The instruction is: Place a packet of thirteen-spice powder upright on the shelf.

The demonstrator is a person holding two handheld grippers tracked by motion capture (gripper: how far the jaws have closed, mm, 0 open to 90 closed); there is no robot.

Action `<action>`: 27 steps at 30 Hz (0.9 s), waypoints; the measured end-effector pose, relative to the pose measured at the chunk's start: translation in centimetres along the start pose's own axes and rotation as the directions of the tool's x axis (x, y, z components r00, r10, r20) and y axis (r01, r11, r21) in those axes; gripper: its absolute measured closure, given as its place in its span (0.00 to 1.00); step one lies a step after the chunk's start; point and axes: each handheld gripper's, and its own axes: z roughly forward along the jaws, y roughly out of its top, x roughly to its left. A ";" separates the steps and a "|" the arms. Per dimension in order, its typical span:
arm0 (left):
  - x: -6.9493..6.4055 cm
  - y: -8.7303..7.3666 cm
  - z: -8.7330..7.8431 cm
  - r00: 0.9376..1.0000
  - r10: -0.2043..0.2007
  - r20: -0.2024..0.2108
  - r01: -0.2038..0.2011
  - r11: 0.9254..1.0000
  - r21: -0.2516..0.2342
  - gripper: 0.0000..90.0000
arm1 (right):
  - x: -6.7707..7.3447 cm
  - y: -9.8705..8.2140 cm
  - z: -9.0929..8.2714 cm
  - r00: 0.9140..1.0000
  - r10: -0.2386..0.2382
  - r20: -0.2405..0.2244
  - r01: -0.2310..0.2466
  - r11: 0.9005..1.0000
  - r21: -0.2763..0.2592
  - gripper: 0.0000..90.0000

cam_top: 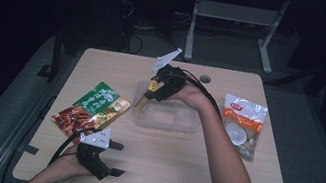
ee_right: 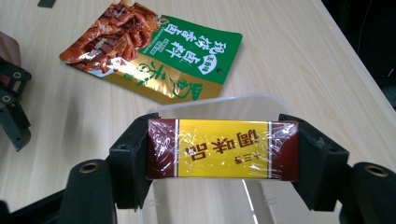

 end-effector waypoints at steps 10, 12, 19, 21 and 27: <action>-0.1 0.0 0.1 1.000 -0.001 0.009 0.001 1.000 0.004 0.16 | 0.3 1.5 1.7 0.999 -0.053 -0.010 0.053 0.997 0.052 0.34; -0.1 0.0 0.1 1.000 0.002 0.009 -0.002 1.000 0.007 0.16 | 0.3 1.5 2.2 0.999 -0.048 -0.015 0.048 0.997 0.055 0.34; -0.2 0.0 0.1 1.000 -0.010 0.013 0.010 1.000 -0.003 0.16 | 0.1 1.5 3.6 0.999 -0.032 -0.031 0.034 0.997 0.072 0.34; -0.2 0.0 0.1 1.000 -0.011 0.013 0.011 1.000 -0.005 0.16 | 0.1 1.4 4.0 0.999 -0.036 -0.035 0.039 0.996 0.078 0.34; -0.1 0.1 0.1 0.999 -0.031 0.008 0.031 0.999 -0.011 0.15 | -0.1 1.0 5.1 0.999 -0.031 -0.041 0.034 0.995 0.092 0.34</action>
